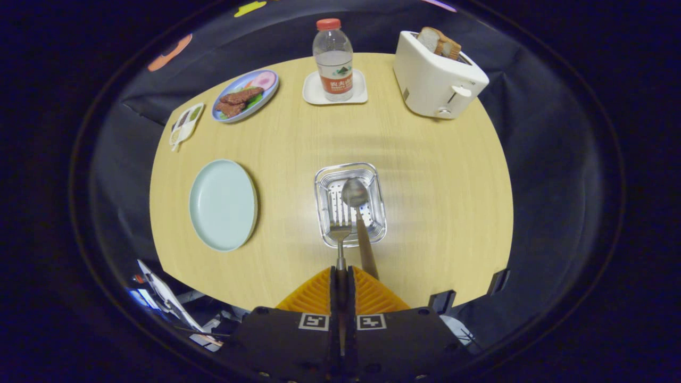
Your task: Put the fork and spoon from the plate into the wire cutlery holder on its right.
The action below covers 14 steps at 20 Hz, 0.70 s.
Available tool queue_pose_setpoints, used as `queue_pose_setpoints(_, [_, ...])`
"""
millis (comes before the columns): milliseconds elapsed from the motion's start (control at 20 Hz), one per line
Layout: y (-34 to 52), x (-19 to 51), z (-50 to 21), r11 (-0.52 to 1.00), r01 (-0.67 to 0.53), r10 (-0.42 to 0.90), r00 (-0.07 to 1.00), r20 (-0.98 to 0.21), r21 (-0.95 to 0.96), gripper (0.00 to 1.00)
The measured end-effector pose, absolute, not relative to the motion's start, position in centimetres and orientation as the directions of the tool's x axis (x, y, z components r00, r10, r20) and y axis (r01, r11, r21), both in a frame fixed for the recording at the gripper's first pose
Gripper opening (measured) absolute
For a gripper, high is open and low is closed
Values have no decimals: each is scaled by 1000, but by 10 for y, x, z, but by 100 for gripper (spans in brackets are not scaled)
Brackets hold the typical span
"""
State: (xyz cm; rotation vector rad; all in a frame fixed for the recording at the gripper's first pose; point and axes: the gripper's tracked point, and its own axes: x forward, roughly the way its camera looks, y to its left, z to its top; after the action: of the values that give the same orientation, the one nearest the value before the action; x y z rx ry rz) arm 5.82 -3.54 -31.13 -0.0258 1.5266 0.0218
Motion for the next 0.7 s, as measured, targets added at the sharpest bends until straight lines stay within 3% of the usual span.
queue_pose_setpoints(300, [-38, 71, -320, 995, -98, -41, -83, -996, -33, 4])
queue_pose_setpoints(700, [-29, 89, -323, 987, -153, -48, -48, -998, -40, 10])
